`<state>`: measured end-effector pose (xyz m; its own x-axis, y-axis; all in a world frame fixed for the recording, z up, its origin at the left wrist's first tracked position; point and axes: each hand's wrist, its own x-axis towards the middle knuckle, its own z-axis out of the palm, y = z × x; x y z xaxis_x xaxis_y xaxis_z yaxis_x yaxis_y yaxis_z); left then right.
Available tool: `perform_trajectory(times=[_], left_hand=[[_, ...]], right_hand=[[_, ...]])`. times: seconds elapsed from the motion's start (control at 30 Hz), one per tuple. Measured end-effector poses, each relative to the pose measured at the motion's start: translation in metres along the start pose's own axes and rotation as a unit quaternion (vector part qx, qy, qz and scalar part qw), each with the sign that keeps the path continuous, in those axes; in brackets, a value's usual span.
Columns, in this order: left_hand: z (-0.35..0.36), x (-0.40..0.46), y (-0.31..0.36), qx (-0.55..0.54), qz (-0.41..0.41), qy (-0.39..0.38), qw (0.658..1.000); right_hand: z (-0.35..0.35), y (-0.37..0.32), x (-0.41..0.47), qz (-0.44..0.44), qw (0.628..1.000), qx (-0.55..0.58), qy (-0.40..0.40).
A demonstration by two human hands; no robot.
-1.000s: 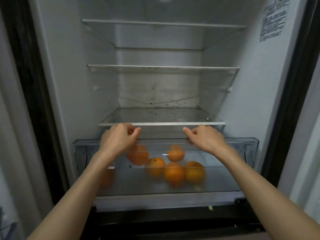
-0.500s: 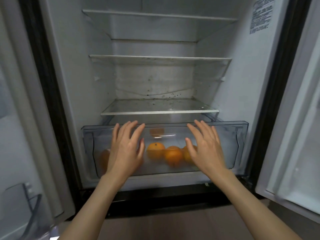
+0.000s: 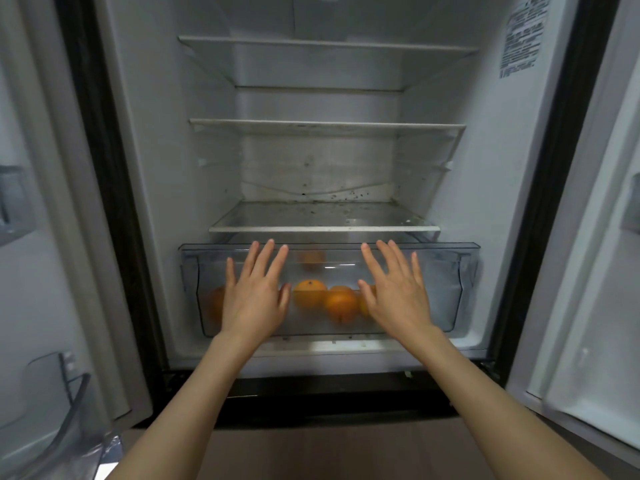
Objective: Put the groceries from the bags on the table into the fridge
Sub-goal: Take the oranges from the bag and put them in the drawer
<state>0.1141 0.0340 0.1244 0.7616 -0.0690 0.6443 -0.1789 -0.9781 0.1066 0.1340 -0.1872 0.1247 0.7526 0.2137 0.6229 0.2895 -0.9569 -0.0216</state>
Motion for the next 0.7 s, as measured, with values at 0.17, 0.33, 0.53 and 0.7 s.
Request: perform_trajectory(times=[0.17,0.33,0.53,0.7], left_hand=[[0.007,0.024,-0.001,0.021,-0.007,-0.044,0.999],[0.025,0.048,-0.007,0.018,-0.015,-0.076,0.997],[0.047,0.073,-0.019,0.015,-0.016,-0.106,0.994],[0.057,0.078,-0.025,0.016,-0.009,-0.099,0.995]], right_hand=[[0.008,0.004,0.023,0.025,0.999,0.005,-0.044],[0.023,0.007,0.049,0.040,0.995,0.000,-0.087],[0.046,0.005,0.075,0.072,0.992,0.009,-0.108],[0.055,0.007,0.082,0.077,0.992,0.009,-0.098]])
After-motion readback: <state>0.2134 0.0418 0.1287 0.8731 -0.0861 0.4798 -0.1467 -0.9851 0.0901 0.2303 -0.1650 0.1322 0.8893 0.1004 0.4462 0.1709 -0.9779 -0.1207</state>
